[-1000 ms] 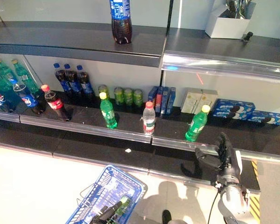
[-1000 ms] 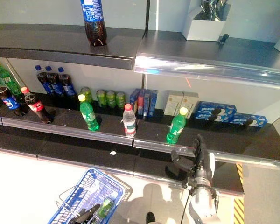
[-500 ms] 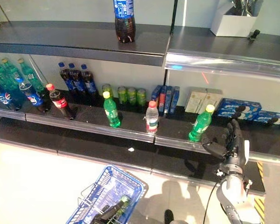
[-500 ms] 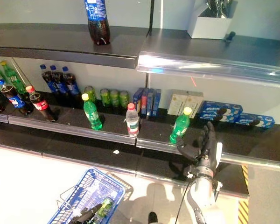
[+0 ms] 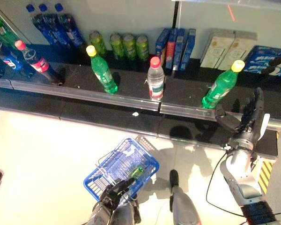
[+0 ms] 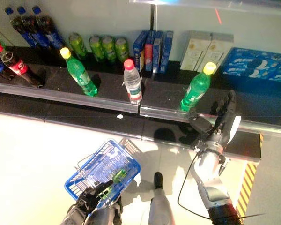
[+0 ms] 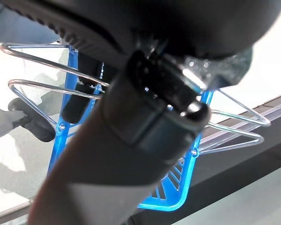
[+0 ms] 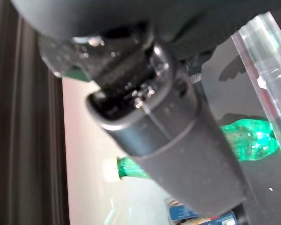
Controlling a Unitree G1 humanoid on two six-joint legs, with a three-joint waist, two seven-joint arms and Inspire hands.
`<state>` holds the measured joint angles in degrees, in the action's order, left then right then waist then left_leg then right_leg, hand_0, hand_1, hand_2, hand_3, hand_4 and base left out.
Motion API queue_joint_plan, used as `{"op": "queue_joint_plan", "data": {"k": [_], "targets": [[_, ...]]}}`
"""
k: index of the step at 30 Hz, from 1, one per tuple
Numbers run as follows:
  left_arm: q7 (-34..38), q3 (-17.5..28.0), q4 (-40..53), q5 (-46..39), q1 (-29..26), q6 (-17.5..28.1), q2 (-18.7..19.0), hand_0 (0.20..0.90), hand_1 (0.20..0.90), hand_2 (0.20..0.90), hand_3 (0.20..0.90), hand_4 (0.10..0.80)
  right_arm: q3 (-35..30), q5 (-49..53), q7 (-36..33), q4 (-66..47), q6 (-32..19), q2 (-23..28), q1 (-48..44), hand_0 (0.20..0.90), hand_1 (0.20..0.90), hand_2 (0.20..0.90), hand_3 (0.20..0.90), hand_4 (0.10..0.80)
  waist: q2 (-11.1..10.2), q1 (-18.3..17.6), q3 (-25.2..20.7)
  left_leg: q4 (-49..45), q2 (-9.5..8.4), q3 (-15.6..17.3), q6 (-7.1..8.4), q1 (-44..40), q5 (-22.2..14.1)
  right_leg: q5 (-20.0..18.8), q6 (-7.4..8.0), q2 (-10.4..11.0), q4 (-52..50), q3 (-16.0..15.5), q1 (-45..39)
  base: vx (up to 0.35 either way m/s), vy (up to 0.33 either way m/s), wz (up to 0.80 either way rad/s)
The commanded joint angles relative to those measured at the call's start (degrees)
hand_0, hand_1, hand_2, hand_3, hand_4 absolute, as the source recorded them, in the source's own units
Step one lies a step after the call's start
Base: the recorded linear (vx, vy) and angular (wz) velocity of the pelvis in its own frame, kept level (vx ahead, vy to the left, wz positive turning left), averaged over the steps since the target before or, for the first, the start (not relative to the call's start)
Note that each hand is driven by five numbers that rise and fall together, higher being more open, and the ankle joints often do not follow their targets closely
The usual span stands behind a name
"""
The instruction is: Pick up the drink and place into the basket.
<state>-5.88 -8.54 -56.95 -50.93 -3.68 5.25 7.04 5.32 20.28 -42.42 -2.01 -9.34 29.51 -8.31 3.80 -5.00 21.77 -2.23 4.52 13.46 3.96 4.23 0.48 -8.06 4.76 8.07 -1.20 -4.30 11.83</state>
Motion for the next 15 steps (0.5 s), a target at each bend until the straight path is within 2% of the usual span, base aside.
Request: {"op": "queue_joint_plan", "data": {"k": [1, 8, 15], "targets": [[-1.62, -0.06, 1.84, -2.48, 4.82, 2.84, 2.93, 0.300, 0.300, 0.300, 0.200, 0.100, -4.33, -4.92, -1.69, -4.59, -5.34, 3.54, -5.45, 0.900, 0.900, 0.900, 0.900, 0.800, -0.19, 0.99, -1.63, -10.17, -0.93, -4.91, -1.23, 6.71, -2.82, 9.51, -1.24, 1.60, -12.51, -2.98, 2.65, -0.040, 0.027, 0.01], [-1.37, -0.59, 3.18, -2.96, 3.54, 2.27, 3.40, 0.300, 0.300, 0.300, 0.200, 0.100, -4.13, -6.92, -2.66, -4.05, -3.88, 4.56, -10.24, 0.900, 0.900, 0.900, 0.900, 0.800, 0.18, 1.50, 0.74, -11.60, -1.25, -5.46, -1.32, 9.20, -2.63, 9.73, -1.72, 1.44, -13.80, -3.15, 4.65, -0.057, -0.004, 0.03], [-2.15, -1.53, 4.51, -3.51, 3.02, 2.54, 3.52, 0.300, 0.300, 0.300, 0.200, 0.100, -2.69, -7.88, -0.31, -3.92, -2.44, 4.42, -13.74, 0.900, 0.900, 0.900, 0.900, 0.800, 0.24, 2.15, 2.56, -13.04, -1.39, -5.89, -1.48, 11.27, -2.47, 9.95, -2.15, 1.35, -15.03, -3.34, 6.05, 0.000, 0.000, 0.00]]}}
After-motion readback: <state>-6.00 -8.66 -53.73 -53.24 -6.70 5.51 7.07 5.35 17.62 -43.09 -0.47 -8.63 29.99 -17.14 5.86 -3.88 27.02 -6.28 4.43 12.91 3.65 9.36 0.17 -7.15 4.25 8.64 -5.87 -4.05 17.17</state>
